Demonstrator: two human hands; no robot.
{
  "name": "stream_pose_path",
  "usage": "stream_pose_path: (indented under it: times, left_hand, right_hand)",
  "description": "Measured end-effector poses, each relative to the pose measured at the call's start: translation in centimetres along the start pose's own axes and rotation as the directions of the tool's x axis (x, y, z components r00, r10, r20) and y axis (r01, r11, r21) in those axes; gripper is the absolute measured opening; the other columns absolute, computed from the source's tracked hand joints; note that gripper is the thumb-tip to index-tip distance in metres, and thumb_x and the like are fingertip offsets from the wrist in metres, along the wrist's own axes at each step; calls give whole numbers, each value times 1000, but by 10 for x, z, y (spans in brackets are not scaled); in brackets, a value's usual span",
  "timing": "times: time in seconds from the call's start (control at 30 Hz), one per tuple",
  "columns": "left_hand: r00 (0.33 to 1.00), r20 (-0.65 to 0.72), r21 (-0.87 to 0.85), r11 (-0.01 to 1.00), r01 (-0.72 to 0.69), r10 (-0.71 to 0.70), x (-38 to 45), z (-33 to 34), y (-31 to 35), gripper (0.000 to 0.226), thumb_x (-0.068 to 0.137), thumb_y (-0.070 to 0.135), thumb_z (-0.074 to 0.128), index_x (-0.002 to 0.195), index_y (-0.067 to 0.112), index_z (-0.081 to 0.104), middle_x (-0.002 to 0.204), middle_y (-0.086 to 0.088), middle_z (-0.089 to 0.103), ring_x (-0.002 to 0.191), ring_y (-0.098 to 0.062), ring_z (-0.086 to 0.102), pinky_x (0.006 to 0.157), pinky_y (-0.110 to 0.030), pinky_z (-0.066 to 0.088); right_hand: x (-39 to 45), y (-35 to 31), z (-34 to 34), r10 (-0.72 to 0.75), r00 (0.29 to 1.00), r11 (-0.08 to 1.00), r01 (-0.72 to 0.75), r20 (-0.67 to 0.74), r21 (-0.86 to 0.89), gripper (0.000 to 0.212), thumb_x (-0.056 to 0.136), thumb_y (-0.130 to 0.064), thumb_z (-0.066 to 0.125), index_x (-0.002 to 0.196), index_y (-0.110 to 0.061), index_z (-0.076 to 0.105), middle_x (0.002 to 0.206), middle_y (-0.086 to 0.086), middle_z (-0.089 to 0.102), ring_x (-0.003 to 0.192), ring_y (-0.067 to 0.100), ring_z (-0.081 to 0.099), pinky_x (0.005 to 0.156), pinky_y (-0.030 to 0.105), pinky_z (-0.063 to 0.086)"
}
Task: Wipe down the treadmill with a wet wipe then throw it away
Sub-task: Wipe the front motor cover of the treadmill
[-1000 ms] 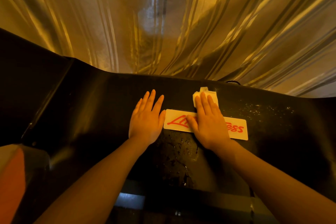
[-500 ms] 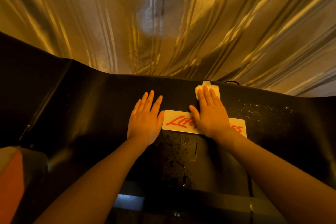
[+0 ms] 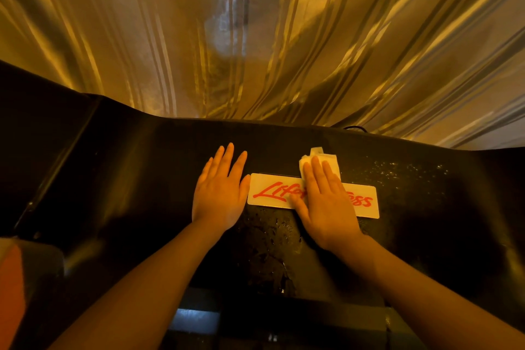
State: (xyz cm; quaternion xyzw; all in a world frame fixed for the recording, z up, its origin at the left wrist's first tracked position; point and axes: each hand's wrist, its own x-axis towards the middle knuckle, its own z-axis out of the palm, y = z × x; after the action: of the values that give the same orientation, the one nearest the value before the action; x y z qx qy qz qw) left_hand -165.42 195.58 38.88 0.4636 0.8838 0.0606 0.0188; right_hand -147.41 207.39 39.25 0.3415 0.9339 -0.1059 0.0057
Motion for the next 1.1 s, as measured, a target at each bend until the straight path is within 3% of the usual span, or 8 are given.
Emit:
stream_pose_path:
  times: [0.17,0.3,0.47,0.6,0.8,1.1]
  left_hand:
    - [1000,6,6,1000,6,-6,1,0,0,57,103,47,17,155,28,3,164,-1,-6,149,-18,-10,114,-31,-9]
    - [1000,12,-4,1000,7,-7,0,-1,0,57,103,47,17,155,28,3,164,-1,-6,149,-18,-11,115,-31,-9]
    - [1000,-2,-27,1000,10,-10,1,1,0,56,104,46,20,155,27,7,164,-2,-2,150,-18,-8,118,-33,-4]
    - [1000,-2,-19,1000,7,-7,1,1,0,56,104,46,19,155,27,6,164,-1,-3,150,-18,-8,117,-32,-6]
    - [1000,-4,-31,1000,0,0,1,1,-1,57,103,46,19,155,27,7,164,-2,-1,150,-19,-7,117,-33,-5]
    - [1000,-8,-21,1000,4,-4,1,1,0,57,103,45,21,155,26,8,164,-3,0,150,-19,-6,118,-33,-3]
  right_hand:
    - [8,0,-1,10,1000,1000,-10,-9,5,84,85,-72,-1,153,-22,-8,161,-1,-15,148,19,-14,117,33,-8]
    - [31,7,-11,56,998,998,-56,-7,-18,78,97,-64,19,156,-18,-3,163,5,-8,150,22,-9,119,36,-3]
    - [47,10,-16,84,996,996,-85,-28,-35,78,98,-60,25,156,-16,-2,163,8,-7,150,25,-7,121,38,0]
    - [39,9,-13,84,996,996,-85,-35,-18,80,97,-64,21,156,-15,-3,163,8,-8,150,25,-9,121,37,-2]
    - [2,5,0,45,999,999,-44,-17,14,87,82,-74,-6,152,-22,-12,162,2,-13,149,21,-15,119,36,-6]
    - [19,14,-5,56,998,998,-57,-21,-3,85,89,-69,5,155,-19,-5,163,5,-9,149,23,-11,118,35,-6]
